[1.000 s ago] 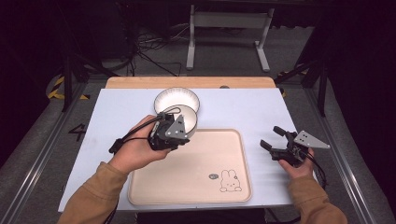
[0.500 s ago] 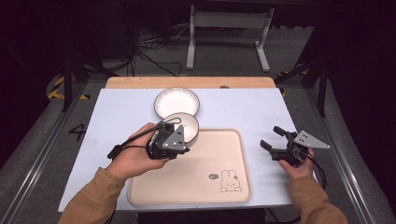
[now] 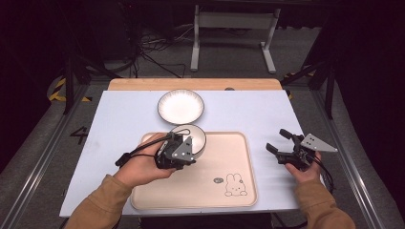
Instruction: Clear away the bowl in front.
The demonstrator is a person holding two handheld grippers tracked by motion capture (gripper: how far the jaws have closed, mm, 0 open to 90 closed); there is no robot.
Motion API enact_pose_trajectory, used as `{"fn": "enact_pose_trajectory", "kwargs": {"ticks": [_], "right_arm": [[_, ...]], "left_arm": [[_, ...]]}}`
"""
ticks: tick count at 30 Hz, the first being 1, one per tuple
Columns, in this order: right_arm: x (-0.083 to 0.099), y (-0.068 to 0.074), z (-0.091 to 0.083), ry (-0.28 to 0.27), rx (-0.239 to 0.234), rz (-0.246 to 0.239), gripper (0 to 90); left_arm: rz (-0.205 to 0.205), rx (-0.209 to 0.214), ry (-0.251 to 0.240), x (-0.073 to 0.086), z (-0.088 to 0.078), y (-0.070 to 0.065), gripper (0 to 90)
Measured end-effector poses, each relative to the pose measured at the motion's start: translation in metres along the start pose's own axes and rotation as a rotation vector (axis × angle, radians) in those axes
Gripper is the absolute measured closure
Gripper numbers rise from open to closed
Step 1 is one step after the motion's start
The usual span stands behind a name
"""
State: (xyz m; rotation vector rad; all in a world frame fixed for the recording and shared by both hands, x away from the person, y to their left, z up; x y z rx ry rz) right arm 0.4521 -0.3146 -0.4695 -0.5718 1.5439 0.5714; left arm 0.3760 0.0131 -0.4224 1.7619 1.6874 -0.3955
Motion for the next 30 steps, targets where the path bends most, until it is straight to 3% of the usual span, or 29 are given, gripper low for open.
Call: {"fn": "enact_pose_trajectory", "kwargs": {"ticks": [30], "right_arm": [[0.0, 0.0, 0.0, 0.0, -0.001, 0.0, 12.9]], "left_arm": [[0.002, 0.088, 0.076, 0.02, 0.037, -0.016, 80.8]]}}
Point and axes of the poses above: each handheld gripper's, and its own axes: z roughly forward along the jaws, x roughly out of its underside, y roughly to its left, the point moved 9 cm from there along z, roughly forward along the jaws, and after that the axes turned 7 degrees about -y, right-handed, at the moved point
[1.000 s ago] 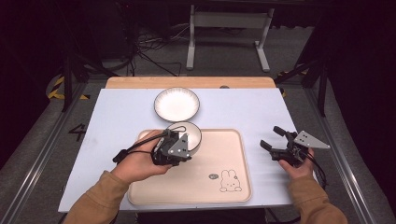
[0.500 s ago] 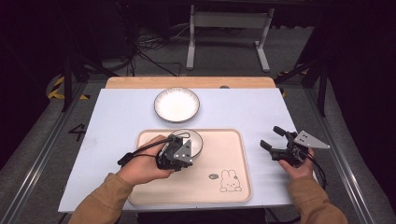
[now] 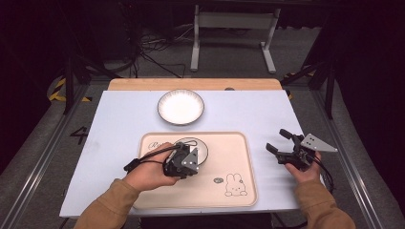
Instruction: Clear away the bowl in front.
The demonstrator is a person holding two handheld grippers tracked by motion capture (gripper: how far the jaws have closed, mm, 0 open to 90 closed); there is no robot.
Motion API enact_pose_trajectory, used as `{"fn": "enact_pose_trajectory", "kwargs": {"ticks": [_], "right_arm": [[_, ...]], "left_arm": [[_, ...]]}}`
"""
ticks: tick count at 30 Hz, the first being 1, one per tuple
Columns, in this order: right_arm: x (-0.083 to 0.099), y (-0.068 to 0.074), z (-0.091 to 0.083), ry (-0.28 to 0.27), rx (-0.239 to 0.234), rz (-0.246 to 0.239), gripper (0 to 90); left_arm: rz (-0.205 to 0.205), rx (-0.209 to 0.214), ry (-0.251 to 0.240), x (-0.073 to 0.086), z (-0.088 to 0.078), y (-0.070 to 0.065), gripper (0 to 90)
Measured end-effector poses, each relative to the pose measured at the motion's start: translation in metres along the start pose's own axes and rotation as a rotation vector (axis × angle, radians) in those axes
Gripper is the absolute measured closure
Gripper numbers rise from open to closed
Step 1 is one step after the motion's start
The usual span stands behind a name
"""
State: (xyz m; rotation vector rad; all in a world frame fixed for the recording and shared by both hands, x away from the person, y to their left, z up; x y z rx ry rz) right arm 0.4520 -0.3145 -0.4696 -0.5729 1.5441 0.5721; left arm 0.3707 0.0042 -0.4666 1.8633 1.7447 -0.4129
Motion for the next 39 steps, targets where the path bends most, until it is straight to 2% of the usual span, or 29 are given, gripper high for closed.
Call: {"fn": "enact_pose_trajectory", "kwargs": {"ticks": [14, 19, 26, 29, 32, 39], "right_arm": [[0.0, 0.0, 0.0, 0.001, -0.001, -0.002, 12.9], [0.0, 0.0, 0.0, 0.001, -0.001, -0.003, 13.0], [0.0, 0.0, 0.0, 0.001, -0.001, -0.004, 13.0], [0.0, 0.0, 0.0, 0.002, -0.001, -0.004, 13.1], [0.0, 0.0, 0.0, 0.002, -0.001, -0.003, 13.2], [0.0, 0.0, 0.0, 0.003, -0.001, -0.001, 13.3]], "left_arm": [[-0.003, 0.022, 0.008, 0.002, 0.006, -0.006, 80.7], [-0.006, 0.033, 0.026, 0.004, 0.007, -0.008, 81.2], [-0.048, 0.064, 0.032, 0.007, 0.009, -0.012, 82.2], [-0.043, 0.074, 0.035, 0.008, 0.009, -0.012, 82.1], [-0.056, 0.088, 0.037, 0.008, 0.011, -0.014, 81.6], [-0.06, 0.093, 0.031, 0.009, 0.01, -0.013, 81.4]]}}
Point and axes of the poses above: each handheld gripper's, and its own axes: z roughly forward along the jaws, x roughly out of its underside, y roughly to its left, the point moved 9 cm from there along z, roughly forward along the jaws, and after that the axes turned 7 degrees about -y, right-handed, at the moved point
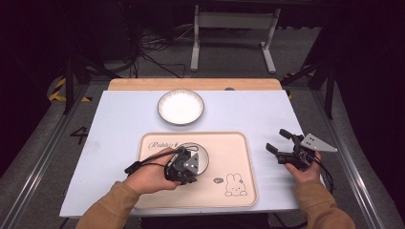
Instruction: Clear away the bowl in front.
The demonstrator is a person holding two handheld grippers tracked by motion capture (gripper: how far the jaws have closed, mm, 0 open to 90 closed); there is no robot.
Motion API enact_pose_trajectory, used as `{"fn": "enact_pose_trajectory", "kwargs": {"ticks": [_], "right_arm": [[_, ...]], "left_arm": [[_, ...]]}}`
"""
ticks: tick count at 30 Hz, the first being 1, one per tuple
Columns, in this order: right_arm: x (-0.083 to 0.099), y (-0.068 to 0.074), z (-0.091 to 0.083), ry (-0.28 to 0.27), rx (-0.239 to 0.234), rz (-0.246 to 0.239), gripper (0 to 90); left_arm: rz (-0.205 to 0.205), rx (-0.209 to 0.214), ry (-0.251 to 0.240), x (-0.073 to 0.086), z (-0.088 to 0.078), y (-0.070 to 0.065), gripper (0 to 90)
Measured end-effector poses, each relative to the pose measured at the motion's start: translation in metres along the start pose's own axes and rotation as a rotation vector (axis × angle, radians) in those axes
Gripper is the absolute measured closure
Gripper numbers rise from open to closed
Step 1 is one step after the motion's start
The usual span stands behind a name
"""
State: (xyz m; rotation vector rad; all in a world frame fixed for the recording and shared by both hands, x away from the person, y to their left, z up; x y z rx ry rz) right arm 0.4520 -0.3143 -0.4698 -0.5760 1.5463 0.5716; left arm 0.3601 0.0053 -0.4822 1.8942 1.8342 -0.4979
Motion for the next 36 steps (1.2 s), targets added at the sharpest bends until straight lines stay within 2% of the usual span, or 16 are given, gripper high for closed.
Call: {"fn": "enact_pose_trajectory", "kwargs": {"ticks": [4, 7, 9, 15, 17, 22, 24, 31, 36], "right_arm": [[0.0, 0.0, 0.0, -0.001, 0.0, -0.001, 13.3], [0.0, 0.0, 0.0, 0.0, 0.0, 0.0, 13.3], [0.0, 0.0, 0.0, 0.0, 0.0, 0.0, 13.3], [0.0, 0.0, 0.0, -0.001, 0.001, -0.002, 13.3], [0.0, 0.0, 0.0, -0.001, 0.0, -0.002, 13.3], [0.0, 0.0, 0.0, -0.001, 0.0, -0.001, 13.3], [0.0, 0.0, 0.0, -0.001, 0.001, 0.0, 13.3], [0.0, 0.0, 0.0, -0.001, 0.0, -0.001, 13.2], [0.0, 0.0, 0.0, -0.001, 0.001, 0.001, 13.2]], "left_arm": [[-0.018, -0.011, -0.019, -0.001, -0.002, 0.001, 78.2], [-0.045, -0.031, -0.057, -0.003, -0.005, 0.004, 66.9], [-0.062, -0.029, -0.081, -0.004, -0.008, 0.004, 65.4], [-0.098, -0.052, -0.129, -0.005, -0.015, 0.007, 52.1], [-0.115, -0.055, -0.153, -0.005, -0.018, 0.008, 51.0], [-0.137, -0.08, -0.224, -0.005, -0.027, 0.011, 38.8], [-0.154, -0.086, -0.245, -0.003, -0.03, 0.011, 37.4], [-0.188, -0.151, -0.348, 0.002, -0.047, 0.018, 25.8], [-0.226, -0.191, -0.401, 0.011, -0.058, 0.023, 22.5]]}}
Point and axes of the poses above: each handheld gripper's, and its own axes: z roughly forward along the jaws, x roughly out of its underside, y roughly to its left, the point moved 9 cm from there along z, roughly forward along the jaws, and after that the axes turned 7 degrees about -y, right-handed, at the moved point
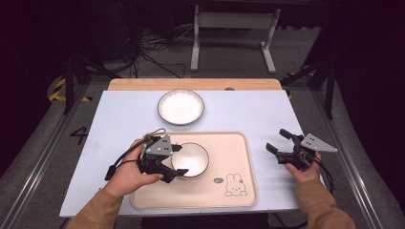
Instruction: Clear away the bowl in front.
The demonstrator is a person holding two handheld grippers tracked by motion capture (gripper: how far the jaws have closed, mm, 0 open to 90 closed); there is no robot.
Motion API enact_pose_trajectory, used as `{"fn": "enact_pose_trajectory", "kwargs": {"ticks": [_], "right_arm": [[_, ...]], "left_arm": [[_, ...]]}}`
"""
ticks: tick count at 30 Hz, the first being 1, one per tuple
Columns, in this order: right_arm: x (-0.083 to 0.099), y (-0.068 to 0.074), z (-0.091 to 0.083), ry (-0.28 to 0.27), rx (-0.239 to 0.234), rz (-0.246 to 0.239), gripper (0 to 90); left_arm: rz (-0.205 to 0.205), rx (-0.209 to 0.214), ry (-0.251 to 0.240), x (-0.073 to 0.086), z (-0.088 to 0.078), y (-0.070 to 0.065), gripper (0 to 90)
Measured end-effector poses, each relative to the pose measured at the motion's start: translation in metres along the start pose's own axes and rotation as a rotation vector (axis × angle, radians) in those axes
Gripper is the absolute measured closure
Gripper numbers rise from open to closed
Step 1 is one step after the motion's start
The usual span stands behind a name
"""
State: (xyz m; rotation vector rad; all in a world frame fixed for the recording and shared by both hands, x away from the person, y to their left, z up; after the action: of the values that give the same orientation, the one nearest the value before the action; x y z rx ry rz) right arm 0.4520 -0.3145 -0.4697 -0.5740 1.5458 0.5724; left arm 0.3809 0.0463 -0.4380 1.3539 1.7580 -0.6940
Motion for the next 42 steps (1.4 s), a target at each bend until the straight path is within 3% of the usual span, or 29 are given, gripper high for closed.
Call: {"fn": "enact_pose_trajectory", "kwargs": {"ticks": [8, 18, 20, 27, 36, 42], "right_arm": [[0.0, 0.0, 0.0, 0.001, 0.0, 0.002, 13.2], [0.0, 0.0, 0.0, 0.001, 0.0, 0.001, 13.2], [0.0, 0.0, 0.0, 0.0, -0.001, -0.001, 13.1], [0.0, 0.0, 0.0, -0.001, 0.0, -0.002, 13.1], [0.0, 0.0, 0.0, -0.001, 0.0, -0.005, 13.3], [0.0, 0.0, 0.0, -0.001, 0.0, -0.005, 13.3]], "left_arm": [[-0.072, -0.061, -0.084, 0.012, -0.026, 0.013, 19.4], [-0.127, -0.141, -0.159, 0.031, -0.054, 0.027, 16.9], [-0.155, -0.172, -0.191, 0.04, -0.064, 0.034, 16.5], [-0.203, -0.222, -0.233, 0.062, -0.08, 0.044, 15.6], [-0.291, -0.234, -0.299, 0.097, -0.091, 0.058, 14.2], [-0.307, -0.251, -0.324, 0.104, -0.093, 0.062, 13.9]]}}
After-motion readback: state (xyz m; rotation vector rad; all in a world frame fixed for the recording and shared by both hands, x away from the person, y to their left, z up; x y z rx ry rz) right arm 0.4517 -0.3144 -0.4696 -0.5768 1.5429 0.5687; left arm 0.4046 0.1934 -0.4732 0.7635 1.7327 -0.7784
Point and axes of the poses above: each handheld gripper's, and its own axes: z roughly forward along the jaws, x roughly out of its underside, y roughly to its left, the point moved 9 cm from there along z, roughly forward along the jaws, and after that the axes turned 7 degrees about -y, right-handed, at the moved point
